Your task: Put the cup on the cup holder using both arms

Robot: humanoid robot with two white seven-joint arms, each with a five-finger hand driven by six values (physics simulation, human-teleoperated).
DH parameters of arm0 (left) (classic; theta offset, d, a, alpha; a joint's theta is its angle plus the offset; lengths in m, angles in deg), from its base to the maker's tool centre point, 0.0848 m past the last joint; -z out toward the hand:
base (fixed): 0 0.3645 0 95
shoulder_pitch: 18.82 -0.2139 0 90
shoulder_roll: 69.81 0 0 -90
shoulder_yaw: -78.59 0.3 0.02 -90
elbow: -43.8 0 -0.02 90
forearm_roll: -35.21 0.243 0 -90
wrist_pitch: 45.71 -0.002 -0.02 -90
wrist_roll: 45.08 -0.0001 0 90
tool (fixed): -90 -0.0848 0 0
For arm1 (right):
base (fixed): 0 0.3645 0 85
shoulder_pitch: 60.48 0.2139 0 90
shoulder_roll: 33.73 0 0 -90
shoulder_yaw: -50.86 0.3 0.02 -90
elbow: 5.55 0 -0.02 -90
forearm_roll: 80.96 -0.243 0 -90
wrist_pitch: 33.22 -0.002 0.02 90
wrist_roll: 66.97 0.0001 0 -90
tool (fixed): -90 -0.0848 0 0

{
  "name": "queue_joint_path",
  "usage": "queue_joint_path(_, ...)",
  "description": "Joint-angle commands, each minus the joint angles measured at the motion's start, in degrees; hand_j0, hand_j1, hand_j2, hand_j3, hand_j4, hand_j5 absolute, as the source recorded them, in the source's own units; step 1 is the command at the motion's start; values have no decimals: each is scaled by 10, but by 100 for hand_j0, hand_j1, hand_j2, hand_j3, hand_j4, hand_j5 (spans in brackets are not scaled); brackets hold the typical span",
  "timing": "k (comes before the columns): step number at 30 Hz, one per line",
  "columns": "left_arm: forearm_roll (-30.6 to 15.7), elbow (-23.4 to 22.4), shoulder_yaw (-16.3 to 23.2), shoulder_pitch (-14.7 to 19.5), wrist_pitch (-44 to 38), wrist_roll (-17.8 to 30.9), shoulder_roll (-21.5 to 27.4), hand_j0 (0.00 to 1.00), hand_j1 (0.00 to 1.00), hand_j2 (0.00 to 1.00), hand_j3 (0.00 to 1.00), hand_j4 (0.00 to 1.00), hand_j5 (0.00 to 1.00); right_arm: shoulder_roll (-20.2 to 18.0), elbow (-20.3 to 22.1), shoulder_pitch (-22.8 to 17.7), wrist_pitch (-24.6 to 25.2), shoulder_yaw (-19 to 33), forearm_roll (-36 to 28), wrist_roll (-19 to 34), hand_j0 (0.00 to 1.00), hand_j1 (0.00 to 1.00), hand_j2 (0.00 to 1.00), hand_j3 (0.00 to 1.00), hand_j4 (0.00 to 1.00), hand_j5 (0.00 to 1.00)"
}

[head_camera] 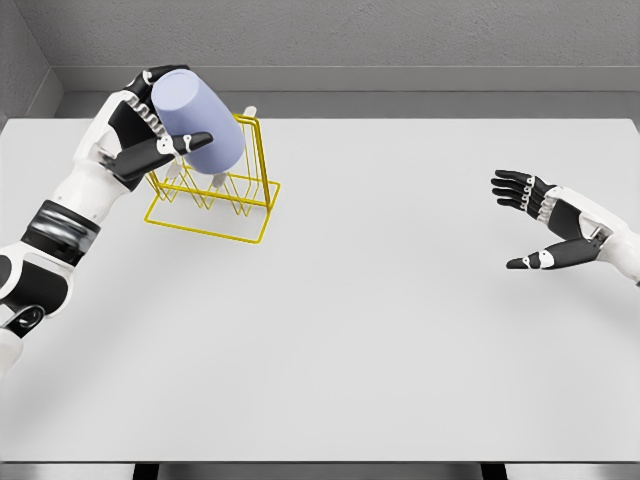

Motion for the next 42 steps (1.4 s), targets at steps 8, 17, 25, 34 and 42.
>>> queue_joint_path(8,1,0,0,0,0,0,0,61,61,61,61,61,61,-1,0,0,0,0,-4,0,100,100,100,100,100,100)
queue_joint_path(17,2,0,0,0,0,-2,0,100,100,100,100,100,100,-1,0,1,0,0,-4,0,100,100,100,100,100,100)
queue_joint_path(25,3,0,0,0,1,-7,0,100,100,100,100,100,100,-1,0,1,0,0,-4,0,100,100,100,100,100,100)
queue_joint_path(34,11,1,-10,-20,78,-5,31,100,100,100,100,100,100,-3,0,4,-1,-4,-4,0,100,100,100,100,100,100)
queue_joint_path(42,28,1,-80,-78,91,-8,44,100,100,100,100,100,100,-2,0,4,-1,-5,-4,0,100,100,100,100,100,100)
